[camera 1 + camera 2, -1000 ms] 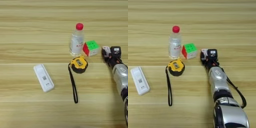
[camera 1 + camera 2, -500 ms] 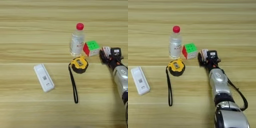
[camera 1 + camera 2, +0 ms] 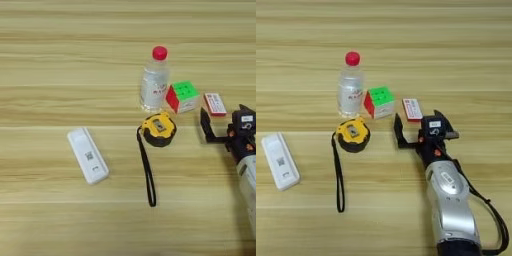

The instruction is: Move the objects on the table

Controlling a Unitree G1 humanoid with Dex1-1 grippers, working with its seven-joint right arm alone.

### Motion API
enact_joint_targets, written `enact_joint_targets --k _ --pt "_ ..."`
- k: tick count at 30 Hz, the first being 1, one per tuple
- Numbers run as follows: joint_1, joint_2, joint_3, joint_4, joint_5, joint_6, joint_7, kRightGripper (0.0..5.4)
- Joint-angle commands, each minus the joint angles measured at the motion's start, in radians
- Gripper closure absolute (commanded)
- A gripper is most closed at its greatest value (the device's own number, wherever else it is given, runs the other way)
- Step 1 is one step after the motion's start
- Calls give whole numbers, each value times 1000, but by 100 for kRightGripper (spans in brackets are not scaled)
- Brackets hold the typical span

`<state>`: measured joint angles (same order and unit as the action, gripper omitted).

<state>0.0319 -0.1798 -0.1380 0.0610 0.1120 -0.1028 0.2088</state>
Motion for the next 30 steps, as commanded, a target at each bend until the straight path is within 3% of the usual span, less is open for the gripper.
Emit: enact_joint_targets --k 1,8,16,19,30 --pt "-2 -1 11 -131 52 19 32 4" --pt "55 25 105 -237 77 73 100 4" --pt "57 66 252 -241 34 78 144 4" --pt "33 85 304 -177 -1 58 150 4" --pt "-60 105 289 48 -34 -11 137 4"
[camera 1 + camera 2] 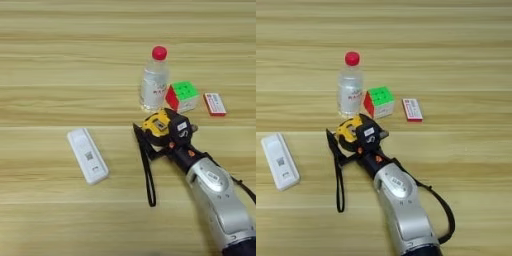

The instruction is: Move the objects on the table

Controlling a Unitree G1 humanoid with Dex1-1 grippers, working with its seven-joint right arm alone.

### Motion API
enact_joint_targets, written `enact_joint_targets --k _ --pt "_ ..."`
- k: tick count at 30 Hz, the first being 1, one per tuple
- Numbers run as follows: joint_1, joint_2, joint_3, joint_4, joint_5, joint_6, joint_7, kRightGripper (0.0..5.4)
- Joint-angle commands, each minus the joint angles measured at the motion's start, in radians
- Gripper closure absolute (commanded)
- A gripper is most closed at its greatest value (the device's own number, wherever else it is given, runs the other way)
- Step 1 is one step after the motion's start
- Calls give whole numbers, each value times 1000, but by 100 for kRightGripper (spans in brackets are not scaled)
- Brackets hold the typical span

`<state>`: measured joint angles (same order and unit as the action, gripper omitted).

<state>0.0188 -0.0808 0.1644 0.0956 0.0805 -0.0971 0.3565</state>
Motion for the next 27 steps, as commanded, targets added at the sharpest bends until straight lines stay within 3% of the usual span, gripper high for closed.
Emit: enact_joint_targets --k 1,14,27 --pt "-51 6 -17 18 -1 -21 -11 4" --pt "-76 -10 -59 120 -6 -61 -20 4" --pt "-36 -31 -105 56 5 -47 -26 4"
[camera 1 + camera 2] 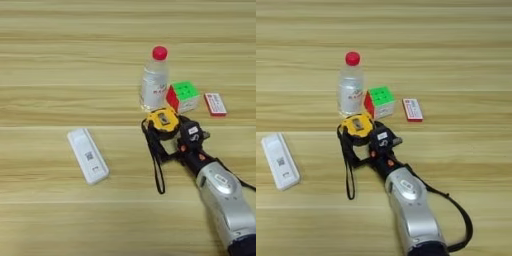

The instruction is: Move the objects on the table

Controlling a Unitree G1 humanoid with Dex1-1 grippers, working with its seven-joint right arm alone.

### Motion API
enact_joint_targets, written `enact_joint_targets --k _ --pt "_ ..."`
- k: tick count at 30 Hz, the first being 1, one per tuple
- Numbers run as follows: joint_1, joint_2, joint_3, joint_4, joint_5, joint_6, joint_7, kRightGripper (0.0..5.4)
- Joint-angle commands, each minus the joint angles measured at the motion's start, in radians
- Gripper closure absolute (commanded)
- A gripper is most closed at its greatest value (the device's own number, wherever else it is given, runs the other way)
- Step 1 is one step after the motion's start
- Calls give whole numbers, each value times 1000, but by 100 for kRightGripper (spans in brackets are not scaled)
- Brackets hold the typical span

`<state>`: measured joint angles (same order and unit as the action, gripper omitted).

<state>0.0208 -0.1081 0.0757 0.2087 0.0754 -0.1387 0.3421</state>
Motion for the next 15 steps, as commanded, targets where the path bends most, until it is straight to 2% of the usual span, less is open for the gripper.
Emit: enact_joint_targets --k 1,14,15 --pt "-38 -3 -16 -58 10 -4 -12 4" --pt "-51 6 -16 -47 15 -15 -3 4" --pt "-51 7 -16 -47 16 -16 -2 18"
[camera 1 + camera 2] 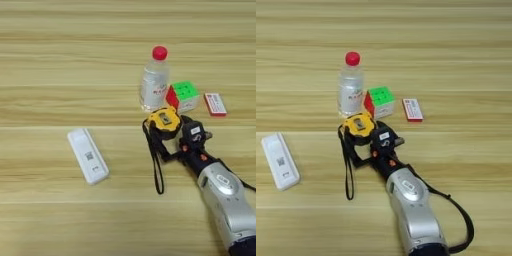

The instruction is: Move the objects on the table

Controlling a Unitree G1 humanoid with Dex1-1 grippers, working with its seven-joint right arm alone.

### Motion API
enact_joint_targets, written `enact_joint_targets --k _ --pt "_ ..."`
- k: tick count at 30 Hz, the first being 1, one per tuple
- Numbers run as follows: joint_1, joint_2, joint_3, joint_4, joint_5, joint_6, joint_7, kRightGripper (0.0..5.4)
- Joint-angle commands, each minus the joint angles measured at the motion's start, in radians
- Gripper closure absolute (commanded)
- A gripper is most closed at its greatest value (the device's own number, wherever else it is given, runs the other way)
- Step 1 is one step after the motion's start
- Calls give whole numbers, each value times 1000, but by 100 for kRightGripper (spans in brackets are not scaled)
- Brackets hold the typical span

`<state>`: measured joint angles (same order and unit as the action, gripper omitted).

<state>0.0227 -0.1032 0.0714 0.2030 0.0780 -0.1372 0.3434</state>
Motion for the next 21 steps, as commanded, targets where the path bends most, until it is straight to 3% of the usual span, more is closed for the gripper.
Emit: enact_joint_targets --k 1,8,16,21 --pt "-55 2 -12 -40 14 -19 -3 26" --pt "-57 4 -14 -43 17 -25 2 104" --pt "-29 -4 -27 -80 19 -20 -4 110" --pt "11 -34 -88 -133 33 -6 -24 110"
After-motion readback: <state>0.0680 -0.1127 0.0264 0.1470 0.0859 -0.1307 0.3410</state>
